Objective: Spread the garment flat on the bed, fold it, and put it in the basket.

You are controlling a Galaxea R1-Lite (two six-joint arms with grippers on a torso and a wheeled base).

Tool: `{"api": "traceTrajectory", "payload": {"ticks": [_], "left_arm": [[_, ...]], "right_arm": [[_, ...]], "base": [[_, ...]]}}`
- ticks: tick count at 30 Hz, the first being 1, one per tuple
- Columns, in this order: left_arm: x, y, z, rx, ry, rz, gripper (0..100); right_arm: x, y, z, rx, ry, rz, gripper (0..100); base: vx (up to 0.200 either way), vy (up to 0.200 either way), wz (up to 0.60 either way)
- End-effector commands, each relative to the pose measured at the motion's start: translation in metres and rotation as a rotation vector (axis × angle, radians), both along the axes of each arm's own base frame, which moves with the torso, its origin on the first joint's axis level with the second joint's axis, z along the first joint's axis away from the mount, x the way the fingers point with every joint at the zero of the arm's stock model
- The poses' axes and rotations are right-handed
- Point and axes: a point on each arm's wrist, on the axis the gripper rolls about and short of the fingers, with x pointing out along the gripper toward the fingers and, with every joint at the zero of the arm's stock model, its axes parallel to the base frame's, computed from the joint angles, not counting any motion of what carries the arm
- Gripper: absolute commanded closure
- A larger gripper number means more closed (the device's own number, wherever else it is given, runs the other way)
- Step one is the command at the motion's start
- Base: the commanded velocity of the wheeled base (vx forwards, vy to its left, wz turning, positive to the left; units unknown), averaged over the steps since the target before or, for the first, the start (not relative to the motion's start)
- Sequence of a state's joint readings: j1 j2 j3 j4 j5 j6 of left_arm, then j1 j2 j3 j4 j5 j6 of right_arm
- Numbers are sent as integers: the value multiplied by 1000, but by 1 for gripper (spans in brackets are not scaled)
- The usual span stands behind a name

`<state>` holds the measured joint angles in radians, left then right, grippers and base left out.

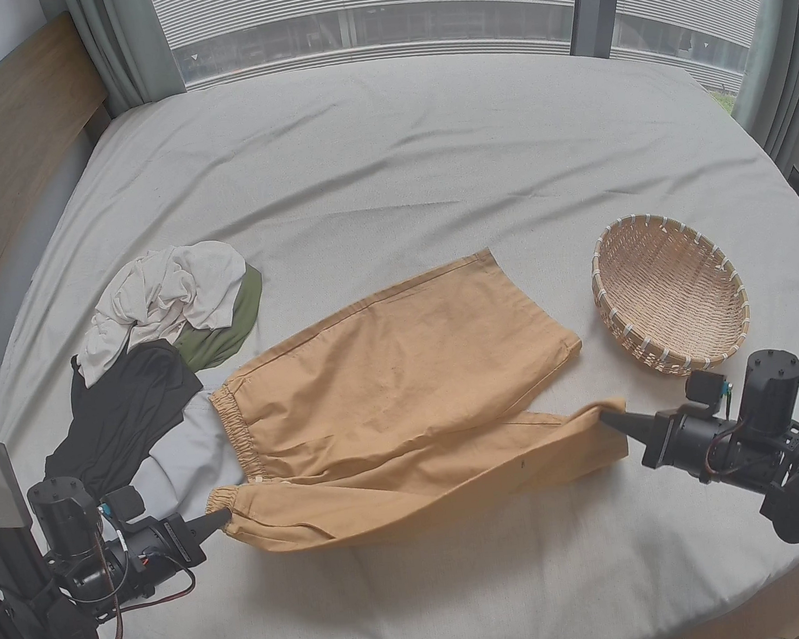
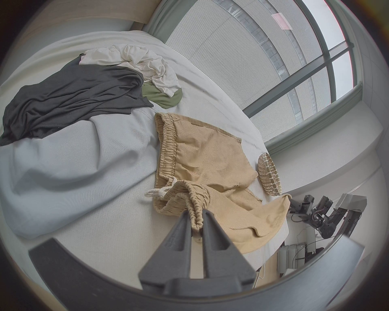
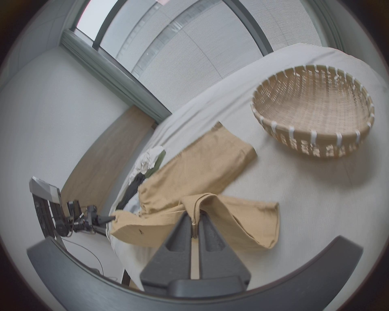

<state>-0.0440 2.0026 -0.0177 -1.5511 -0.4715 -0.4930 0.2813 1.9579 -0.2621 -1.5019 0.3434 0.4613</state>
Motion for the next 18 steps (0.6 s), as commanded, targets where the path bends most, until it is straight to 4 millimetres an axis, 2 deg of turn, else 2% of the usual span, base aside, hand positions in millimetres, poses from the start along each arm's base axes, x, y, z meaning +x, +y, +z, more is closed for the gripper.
{"api": "traceTrajectory", "payload": {"ticks": [1,8,18], "left_arm": [[2,0,7,-20,-29,13,100],[8,-6,22,-149,-39,51,100],[23,-14,32,-189,-86,137,100]], "right_arm": [[14,2,19,36,-92,-8,100],[39,3,36,46,-134,-27,100],[63,9,60,64,-204,-25,100]], "base": [[0,0,0],[0,0,0],[0,0,0]]}}
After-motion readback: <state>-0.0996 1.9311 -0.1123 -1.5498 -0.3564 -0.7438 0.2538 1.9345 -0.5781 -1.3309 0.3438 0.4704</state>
